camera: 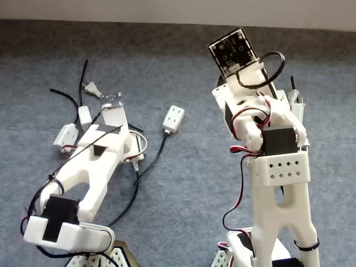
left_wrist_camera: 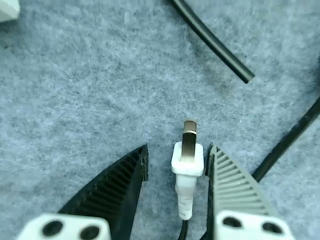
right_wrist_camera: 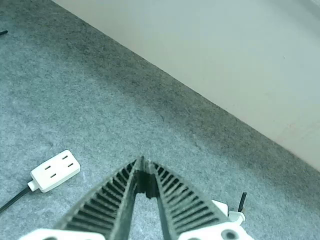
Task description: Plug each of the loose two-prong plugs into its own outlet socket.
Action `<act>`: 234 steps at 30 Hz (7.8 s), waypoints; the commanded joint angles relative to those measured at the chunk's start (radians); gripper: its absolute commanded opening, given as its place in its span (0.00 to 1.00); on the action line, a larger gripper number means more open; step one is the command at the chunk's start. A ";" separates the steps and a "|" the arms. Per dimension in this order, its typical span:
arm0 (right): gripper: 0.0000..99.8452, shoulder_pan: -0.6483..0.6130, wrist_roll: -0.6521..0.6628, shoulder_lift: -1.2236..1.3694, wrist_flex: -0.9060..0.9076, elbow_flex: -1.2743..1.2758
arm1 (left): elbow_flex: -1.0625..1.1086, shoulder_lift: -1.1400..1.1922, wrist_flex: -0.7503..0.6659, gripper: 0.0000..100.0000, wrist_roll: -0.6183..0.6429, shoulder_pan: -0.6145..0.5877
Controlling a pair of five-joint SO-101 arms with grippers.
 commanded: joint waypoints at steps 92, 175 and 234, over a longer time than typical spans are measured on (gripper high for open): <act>0.01 -0.398 -0.020 -0.302 0.136 -0.045 | 0.955 -1.620 -0.740 0.01 -0.158 0.447; 0.01 -0.134 0.130 0.179 -0.438 0.369 | 0.881 -1.621 -0.783 0.01 -0.063 0.283; 0.01 0.091 -0.181 0.582 0.038 -0.357 | -1.379 0.650 0.526 0.01 0.500 0.246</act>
